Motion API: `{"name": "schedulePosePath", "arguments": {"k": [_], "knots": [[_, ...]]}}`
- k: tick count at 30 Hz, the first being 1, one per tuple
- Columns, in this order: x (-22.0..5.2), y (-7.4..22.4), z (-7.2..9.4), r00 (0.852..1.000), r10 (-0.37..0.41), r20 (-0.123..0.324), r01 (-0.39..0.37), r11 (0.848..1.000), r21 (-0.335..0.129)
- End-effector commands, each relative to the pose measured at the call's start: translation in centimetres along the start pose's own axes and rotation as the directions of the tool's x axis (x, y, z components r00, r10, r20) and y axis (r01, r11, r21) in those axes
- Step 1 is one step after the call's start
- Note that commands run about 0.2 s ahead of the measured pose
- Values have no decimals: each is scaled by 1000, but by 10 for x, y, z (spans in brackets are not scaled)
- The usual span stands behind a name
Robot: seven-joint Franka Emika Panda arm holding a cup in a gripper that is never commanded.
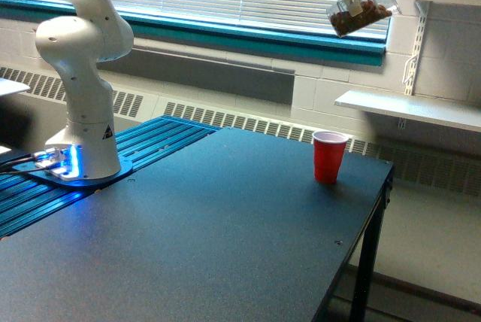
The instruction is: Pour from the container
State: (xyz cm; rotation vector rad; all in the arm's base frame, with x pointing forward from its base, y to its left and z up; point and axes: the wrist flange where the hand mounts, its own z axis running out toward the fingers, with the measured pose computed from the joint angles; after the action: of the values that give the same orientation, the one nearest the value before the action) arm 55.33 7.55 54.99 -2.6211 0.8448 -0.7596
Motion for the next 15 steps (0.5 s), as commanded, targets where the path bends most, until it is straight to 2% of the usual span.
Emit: {"name": "schedulePosePath", "arguments": {"k": [1, 6, 15], "knots": [[-18, -18, -2, 1000, -28, -6, 28, 999, 17], [-24, -16, 0, 999, -42, 1, 42, 999, 11], [-43, -5, 3, 994, -110, 6, 109, 993, 39]]}}
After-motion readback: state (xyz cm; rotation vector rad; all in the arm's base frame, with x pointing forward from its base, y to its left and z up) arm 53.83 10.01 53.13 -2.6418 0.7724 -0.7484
